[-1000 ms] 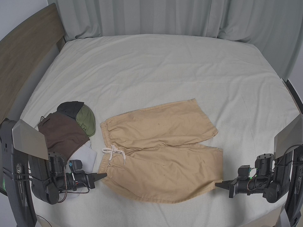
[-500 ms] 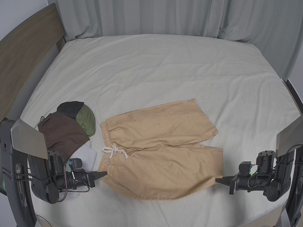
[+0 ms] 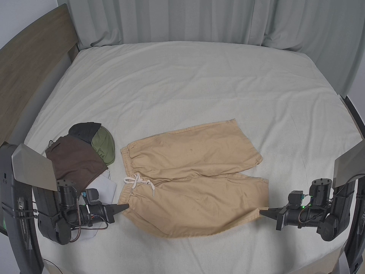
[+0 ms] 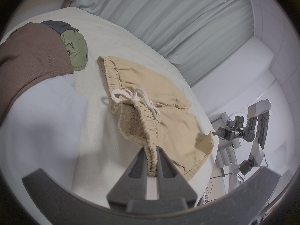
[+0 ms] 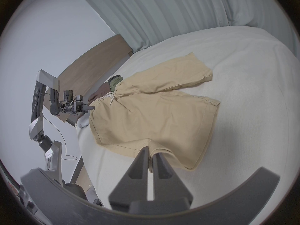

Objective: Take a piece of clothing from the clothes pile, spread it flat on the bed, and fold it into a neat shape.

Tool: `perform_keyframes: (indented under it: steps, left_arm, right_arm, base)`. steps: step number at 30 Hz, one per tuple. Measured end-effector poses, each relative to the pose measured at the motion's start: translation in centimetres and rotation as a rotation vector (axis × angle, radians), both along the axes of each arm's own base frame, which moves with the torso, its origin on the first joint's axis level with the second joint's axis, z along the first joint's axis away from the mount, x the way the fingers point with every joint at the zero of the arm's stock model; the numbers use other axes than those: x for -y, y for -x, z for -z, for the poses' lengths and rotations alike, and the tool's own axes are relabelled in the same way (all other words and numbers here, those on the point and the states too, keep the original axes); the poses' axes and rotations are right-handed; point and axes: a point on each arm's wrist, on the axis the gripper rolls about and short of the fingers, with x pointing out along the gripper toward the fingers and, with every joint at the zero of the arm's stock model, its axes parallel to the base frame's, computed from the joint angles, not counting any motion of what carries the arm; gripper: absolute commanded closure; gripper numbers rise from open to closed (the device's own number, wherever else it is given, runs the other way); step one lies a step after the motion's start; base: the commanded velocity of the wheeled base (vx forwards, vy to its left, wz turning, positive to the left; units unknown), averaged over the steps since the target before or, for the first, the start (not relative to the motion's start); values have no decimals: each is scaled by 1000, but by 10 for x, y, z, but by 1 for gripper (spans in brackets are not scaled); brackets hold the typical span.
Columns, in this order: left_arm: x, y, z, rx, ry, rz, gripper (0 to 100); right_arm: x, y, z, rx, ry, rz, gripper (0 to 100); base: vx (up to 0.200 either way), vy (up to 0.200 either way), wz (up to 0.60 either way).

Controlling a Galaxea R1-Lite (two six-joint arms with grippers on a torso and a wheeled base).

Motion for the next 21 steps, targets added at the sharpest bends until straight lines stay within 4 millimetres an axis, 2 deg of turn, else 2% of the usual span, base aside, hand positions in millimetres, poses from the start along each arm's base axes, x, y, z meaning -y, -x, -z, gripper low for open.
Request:
perform_keyframes:
  steps: [21]
  left_arm:
    - [4, -3, -12, 4, 44, -18, 100]
  right_arm:
    - [-3, -8, -15, 36, -62, 30, 100]
  base:
    - [0, 0, 0]
